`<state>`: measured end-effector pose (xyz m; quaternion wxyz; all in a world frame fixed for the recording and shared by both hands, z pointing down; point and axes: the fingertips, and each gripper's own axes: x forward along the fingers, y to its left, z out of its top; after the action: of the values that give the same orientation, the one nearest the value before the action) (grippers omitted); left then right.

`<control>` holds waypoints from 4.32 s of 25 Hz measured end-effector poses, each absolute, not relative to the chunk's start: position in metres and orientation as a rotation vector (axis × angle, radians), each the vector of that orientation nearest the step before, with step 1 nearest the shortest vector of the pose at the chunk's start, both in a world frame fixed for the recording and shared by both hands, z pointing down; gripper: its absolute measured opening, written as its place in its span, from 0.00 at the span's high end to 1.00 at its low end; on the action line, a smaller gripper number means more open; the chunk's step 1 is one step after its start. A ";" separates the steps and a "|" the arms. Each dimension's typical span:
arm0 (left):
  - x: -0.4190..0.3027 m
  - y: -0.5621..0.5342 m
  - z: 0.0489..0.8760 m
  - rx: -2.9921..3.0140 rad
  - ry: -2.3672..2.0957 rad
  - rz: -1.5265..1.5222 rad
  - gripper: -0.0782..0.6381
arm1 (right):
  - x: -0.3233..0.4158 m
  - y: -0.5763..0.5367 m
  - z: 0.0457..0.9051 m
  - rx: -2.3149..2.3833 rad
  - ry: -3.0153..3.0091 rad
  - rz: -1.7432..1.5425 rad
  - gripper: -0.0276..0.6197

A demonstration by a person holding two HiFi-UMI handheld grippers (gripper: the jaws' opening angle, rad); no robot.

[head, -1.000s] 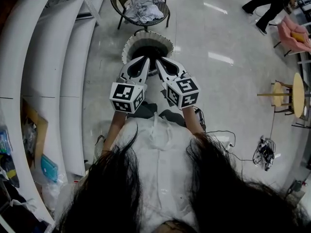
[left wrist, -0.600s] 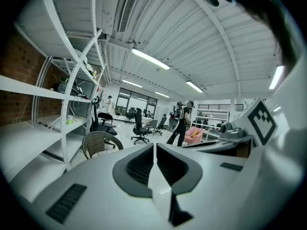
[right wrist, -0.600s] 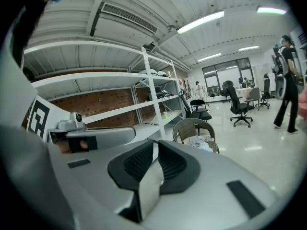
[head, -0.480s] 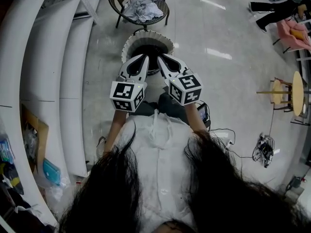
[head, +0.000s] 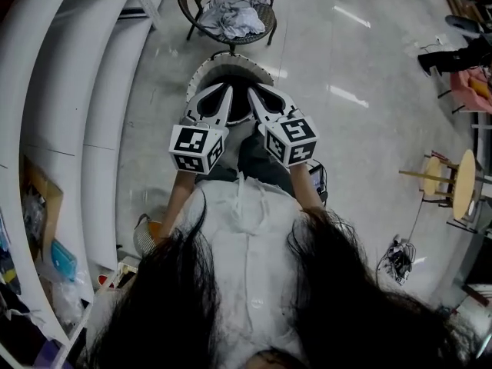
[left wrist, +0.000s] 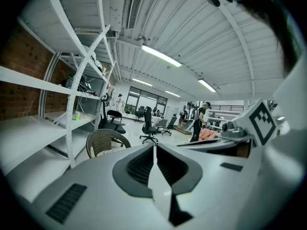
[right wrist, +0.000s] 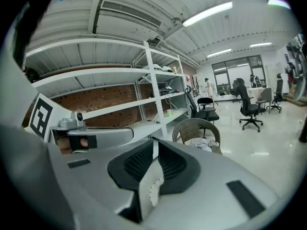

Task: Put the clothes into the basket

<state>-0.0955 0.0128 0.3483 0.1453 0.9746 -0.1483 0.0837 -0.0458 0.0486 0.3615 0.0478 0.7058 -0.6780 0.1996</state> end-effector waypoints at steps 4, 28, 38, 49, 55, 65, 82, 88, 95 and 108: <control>-0.052 -0.008 0.350 2.786 -0.506 0.239 0.85 | 0.002 0.026 0.366 2.078 -2.107 0.604 0.89; 0.072 -0.090 0.408 2.658 -0.901 0.453 0.85 | 0.187 -0.065 0.477 1.695 -2.200 0.814 0.89; 0.084 -0.156 0.498 2.583 -0.951 0.498 0.85 | 0.233 -0.136 0.581 1.671 -2.098 0.879 0.89; 0.099 -0.238 0.620 2.632 -0.786 0.687 0.85 | 0.258 -0.225 0.733 1.573 -1.920 0.957 0.88; 0.088 -0.261 0.672 2.648 -0.699 0.785 0.85 | 0.264 -0.256 0.798 1.471 -1.809 0.938 0.62; 0.047 -0.288 0.727 2.646 -0.641 0.872 0.85 | 0.292 -0.282 0.884 1.492 -1.557 0.910 0.51; 0.008 -0.273 0.689 2.614 -0.718 0.810 0.85 | 0.316 -0.277 0.835 1.709 -1.487 1.217 0.86; 0.027 -0.273 0.624 2.680 -0.731 0.700 0.85 | 0.337 -0.295 0.731 1.935 -1.649 1.353 0.86; 0.038 -0.258 0.552 2.735 -0.785 0.613 0.85 | 0.358 -0.303 0.602 2.041 -1.813 1.290 0.86; 0.023 -0.216 0.440 2.787 -0.900 0.531 0.85 | 0.357 -0.280 0.393 2.083 -2.093 1.063 0.86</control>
<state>0.0235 -0.2157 0.4396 0.0824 0.9332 -0.3013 0.1777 0.3573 -0.2799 0.3932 0.0016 0.6637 -0.6668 0.3388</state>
